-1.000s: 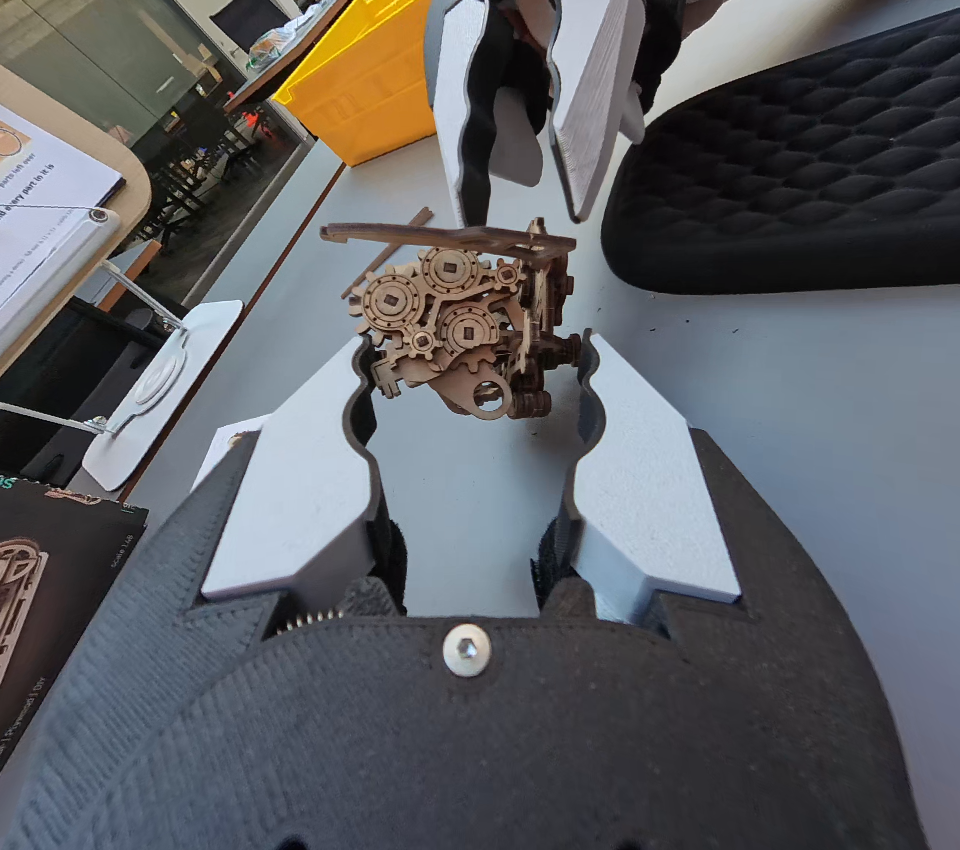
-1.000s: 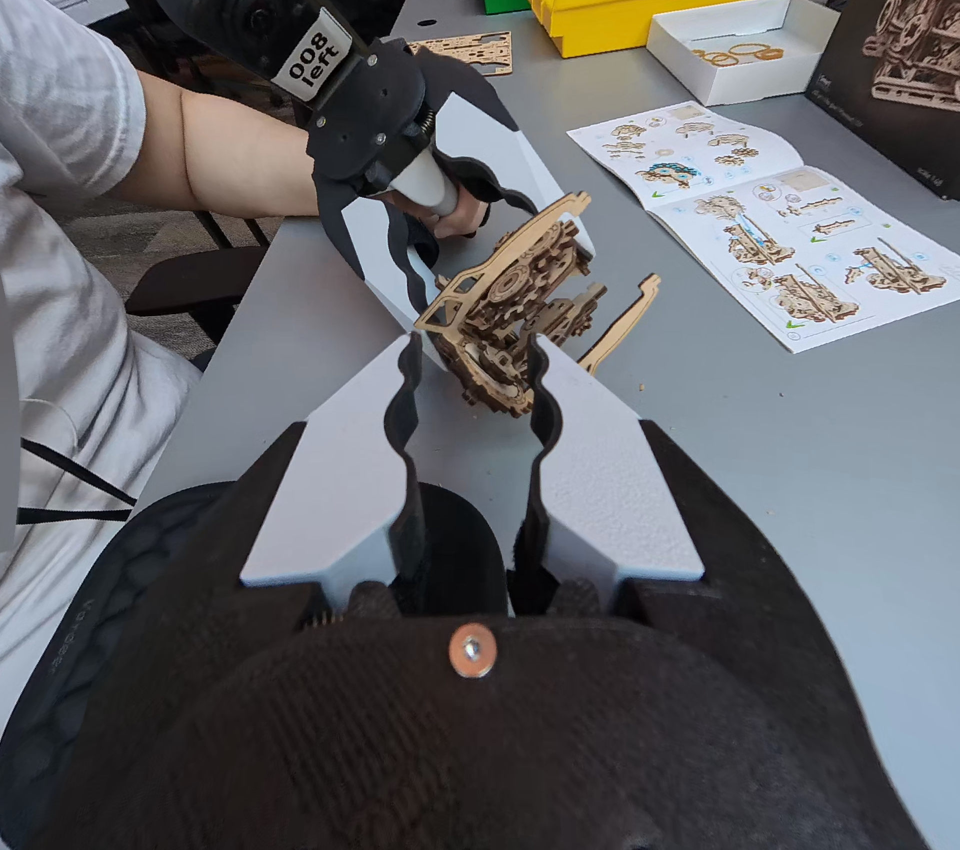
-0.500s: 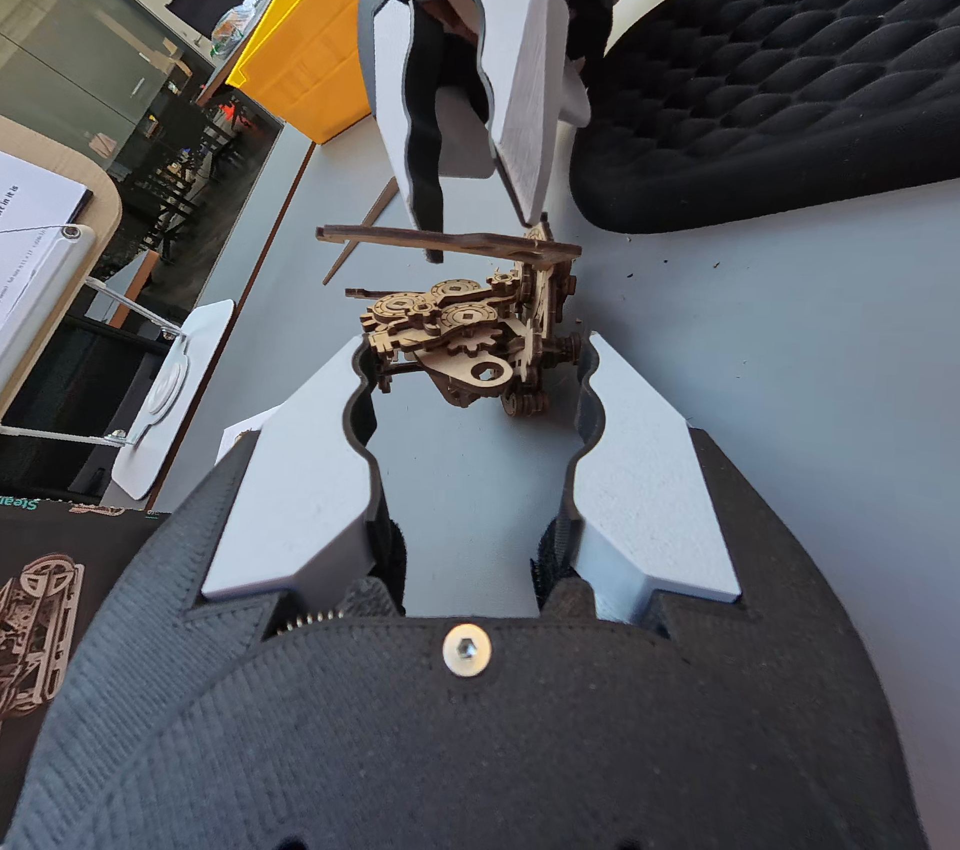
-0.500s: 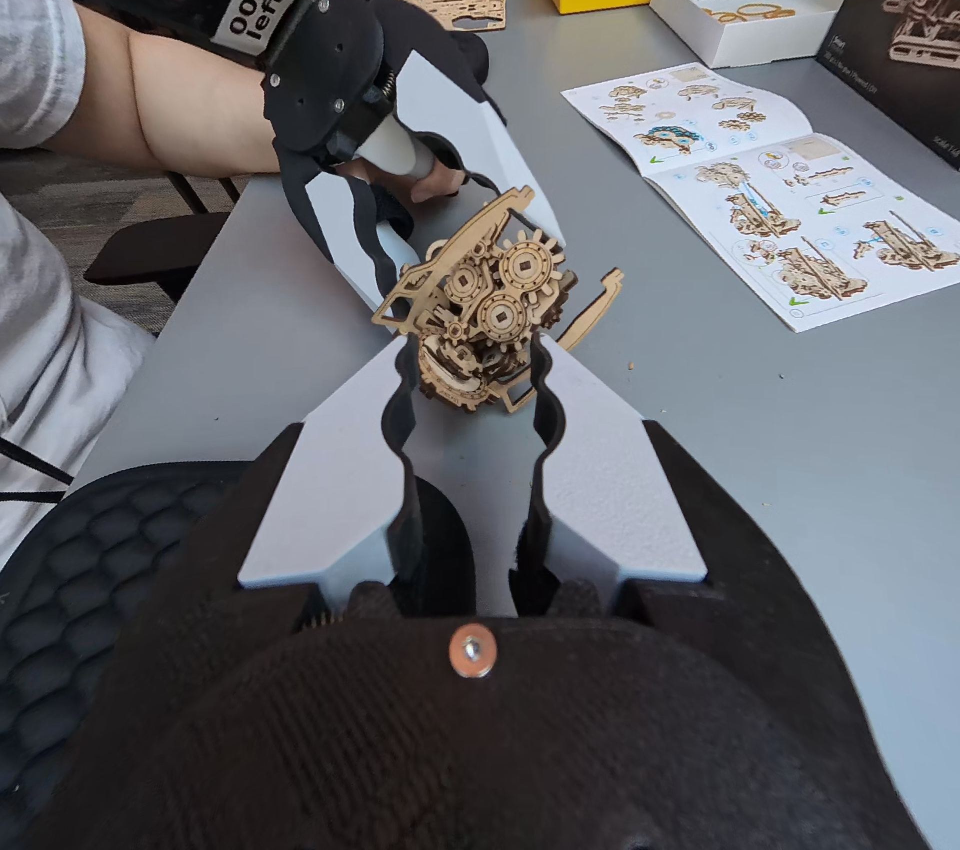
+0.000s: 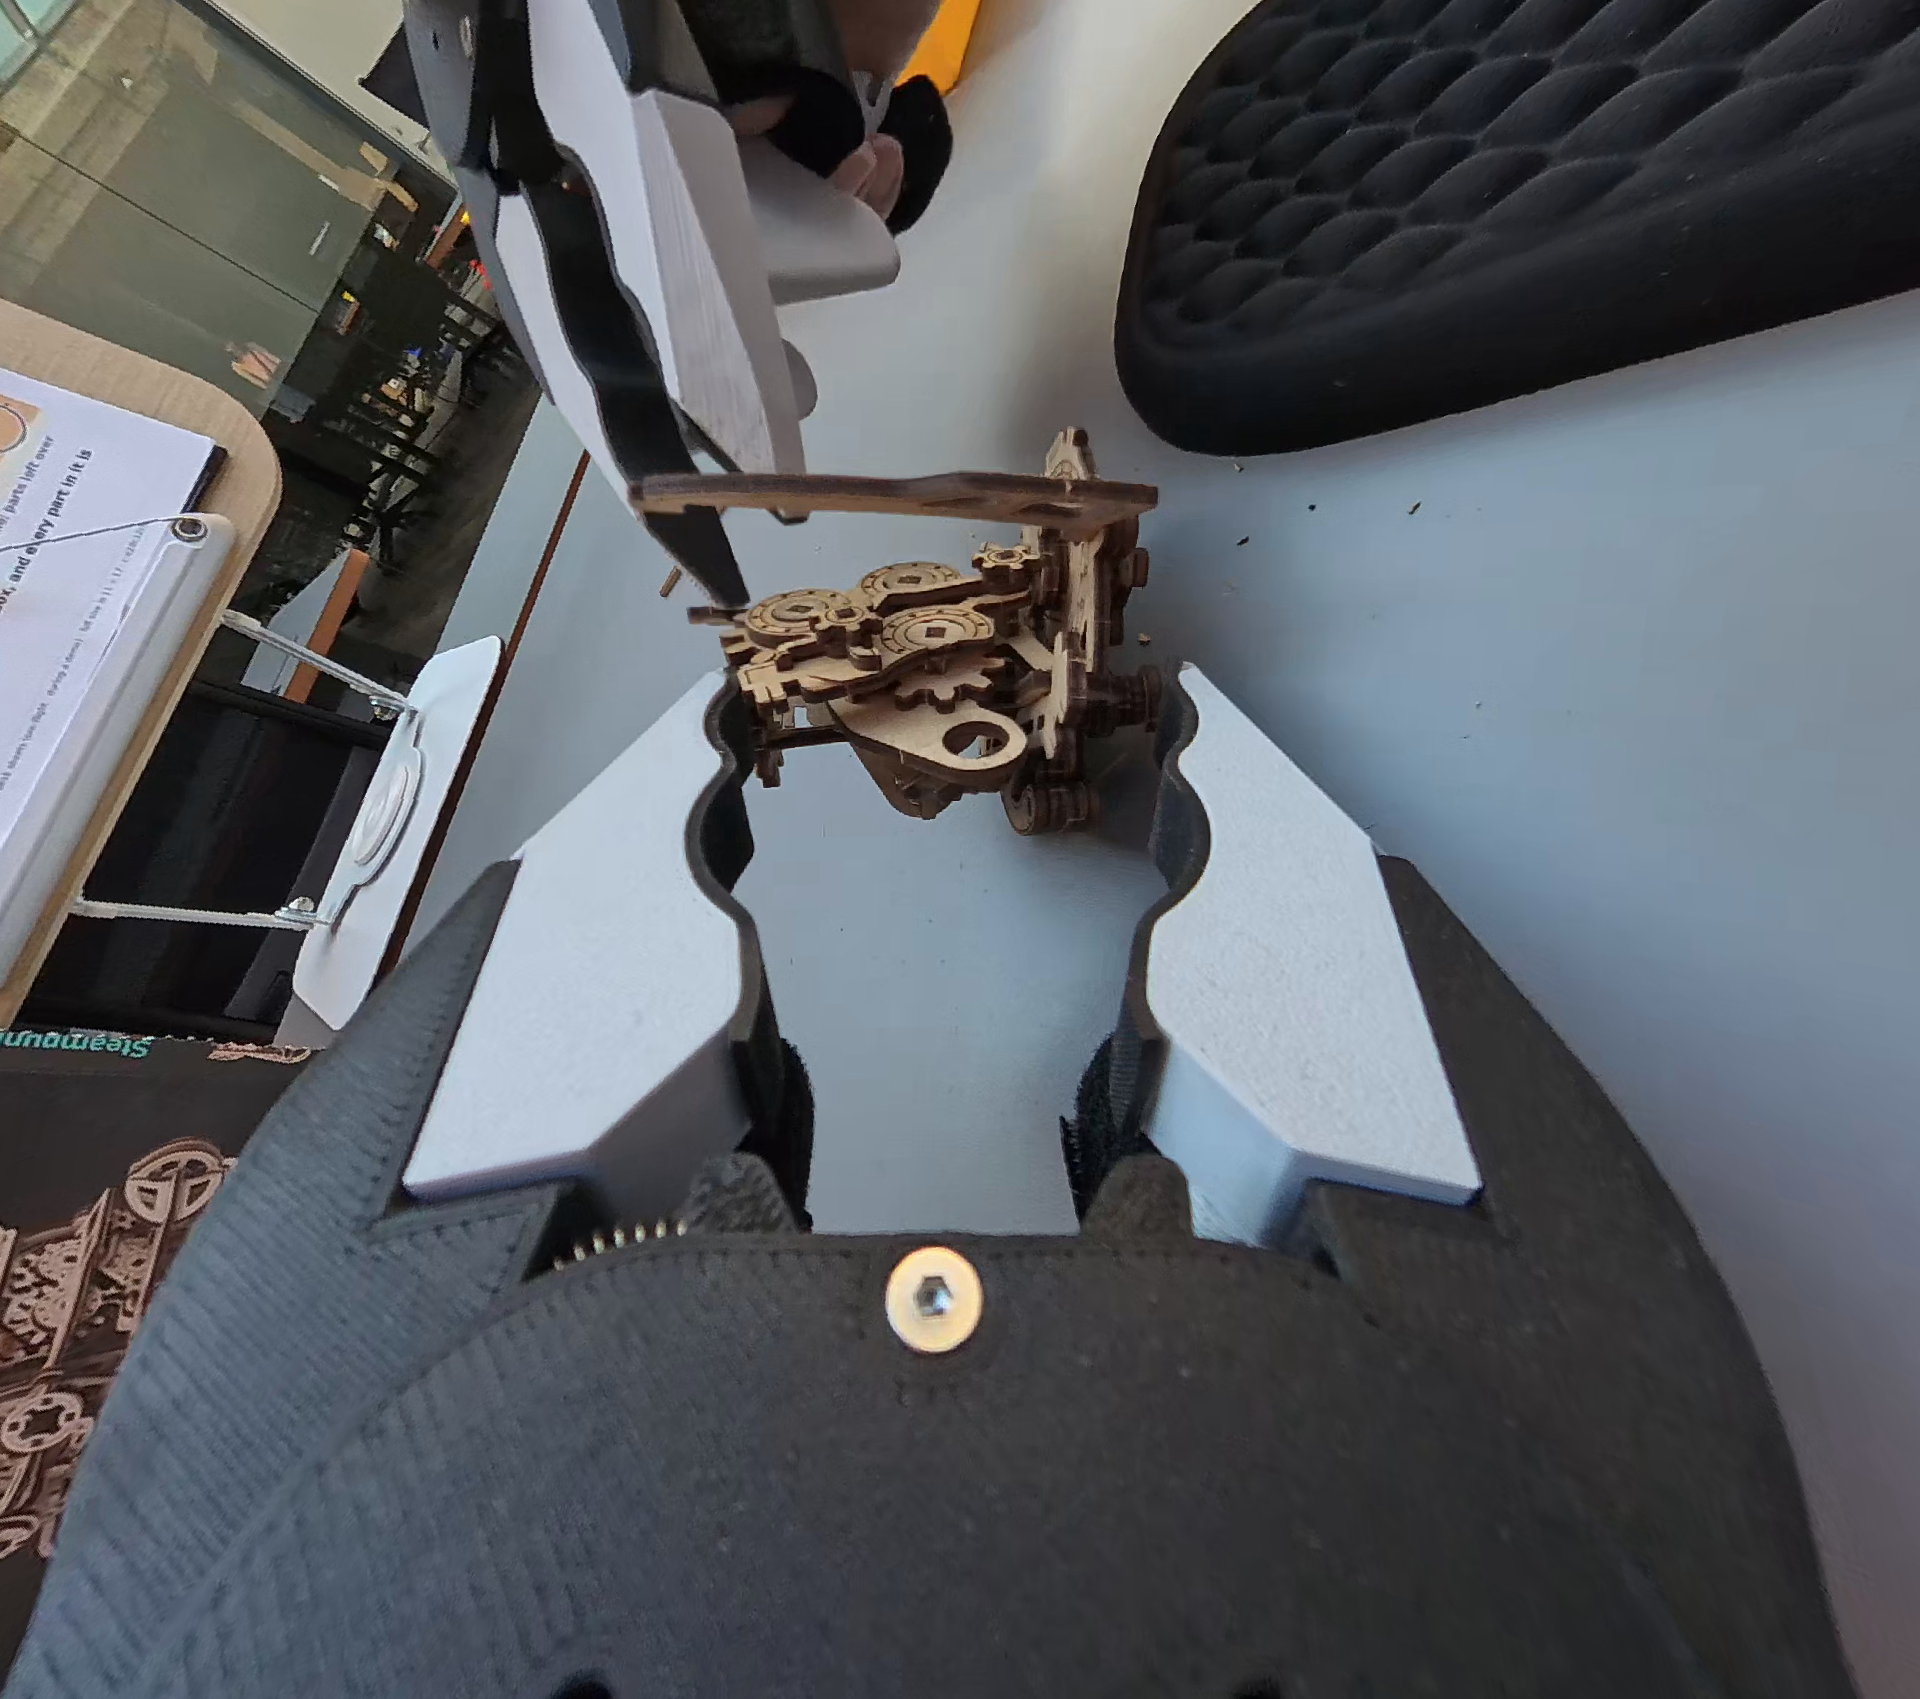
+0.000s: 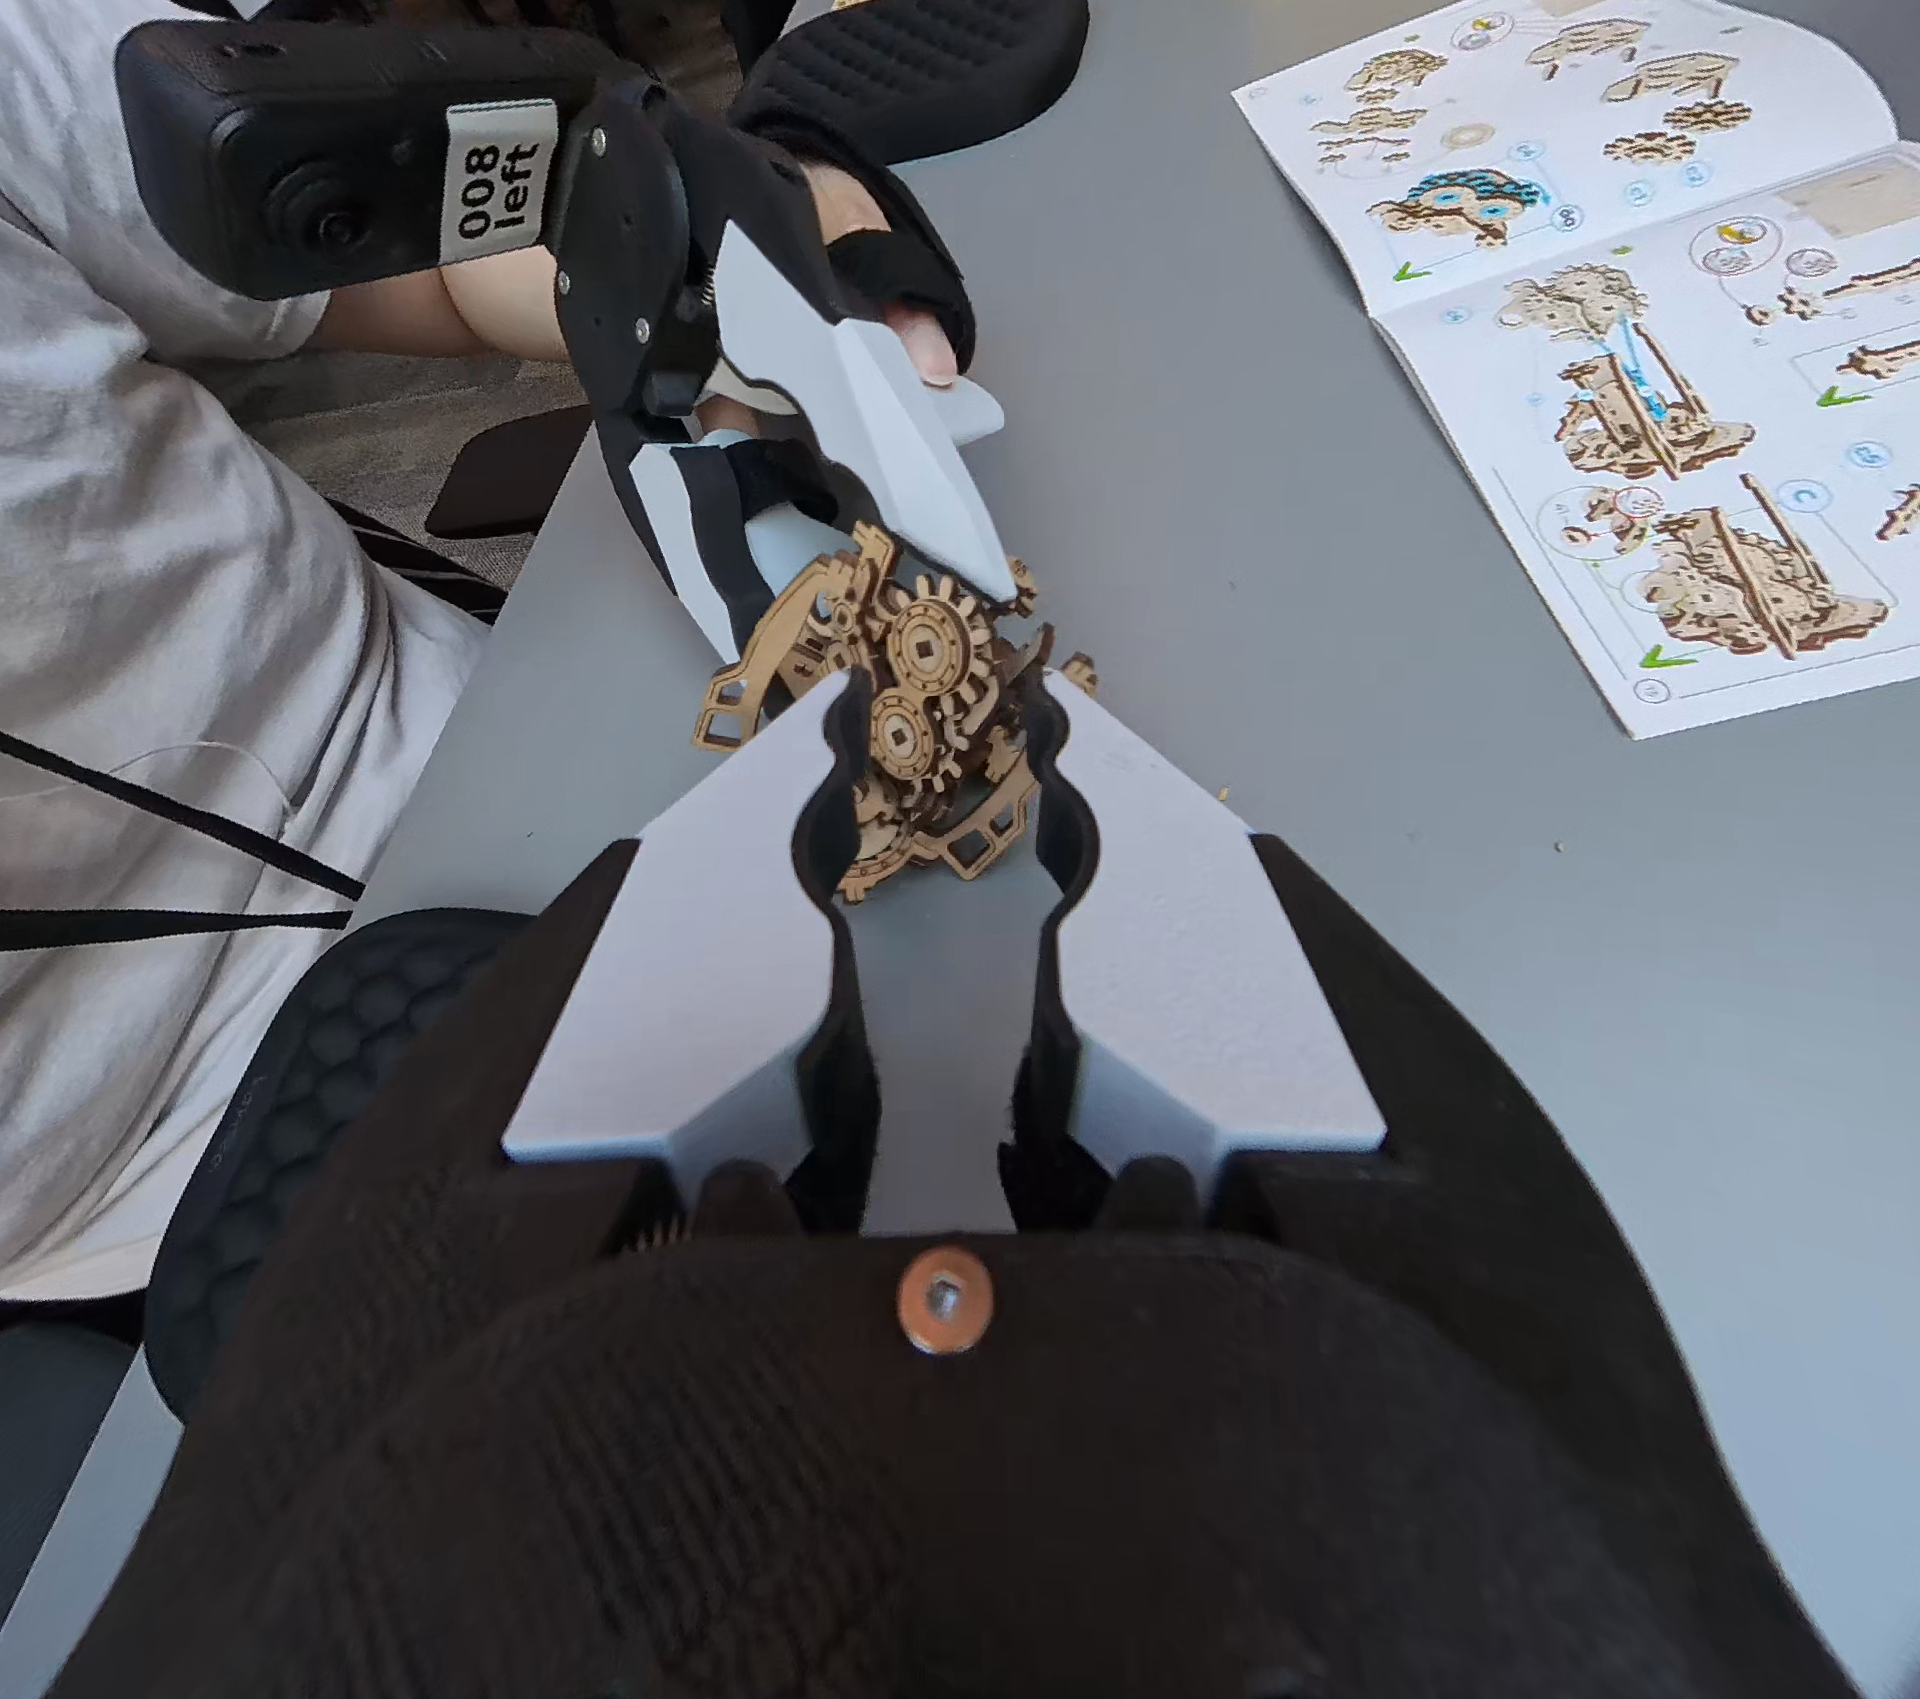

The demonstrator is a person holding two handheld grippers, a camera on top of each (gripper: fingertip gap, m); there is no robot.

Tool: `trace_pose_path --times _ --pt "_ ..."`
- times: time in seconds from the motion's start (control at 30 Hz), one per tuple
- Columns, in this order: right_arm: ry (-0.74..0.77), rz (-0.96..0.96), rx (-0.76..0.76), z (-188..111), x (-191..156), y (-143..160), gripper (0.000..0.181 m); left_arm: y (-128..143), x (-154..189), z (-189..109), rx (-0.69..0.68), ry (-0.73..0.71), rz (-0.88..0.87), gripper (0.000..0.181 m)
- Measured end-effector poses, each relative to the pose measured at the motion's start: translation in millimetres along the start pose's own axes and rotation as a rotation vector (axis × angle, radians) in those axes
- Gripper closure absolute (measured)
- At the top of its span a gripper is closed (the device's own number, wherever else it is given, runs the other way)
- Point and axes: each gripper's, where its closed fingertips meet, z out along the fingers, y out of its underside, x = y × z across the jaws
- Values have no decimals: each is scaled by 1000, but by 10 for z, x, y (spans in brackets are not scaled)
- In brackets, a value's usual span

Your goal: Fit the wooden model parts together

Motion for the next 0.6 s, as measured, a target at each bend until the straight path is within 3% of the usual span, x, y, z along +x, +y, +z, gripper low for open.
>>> trace_pose_path --times 0.33,0.6 --pt "-51 54 -158 179 -24 65 156 -13 0 18 7 -2 2 104" --pt "-22 287 -206 158 20 67 162 11 -21 51 -16 -22 8 103"
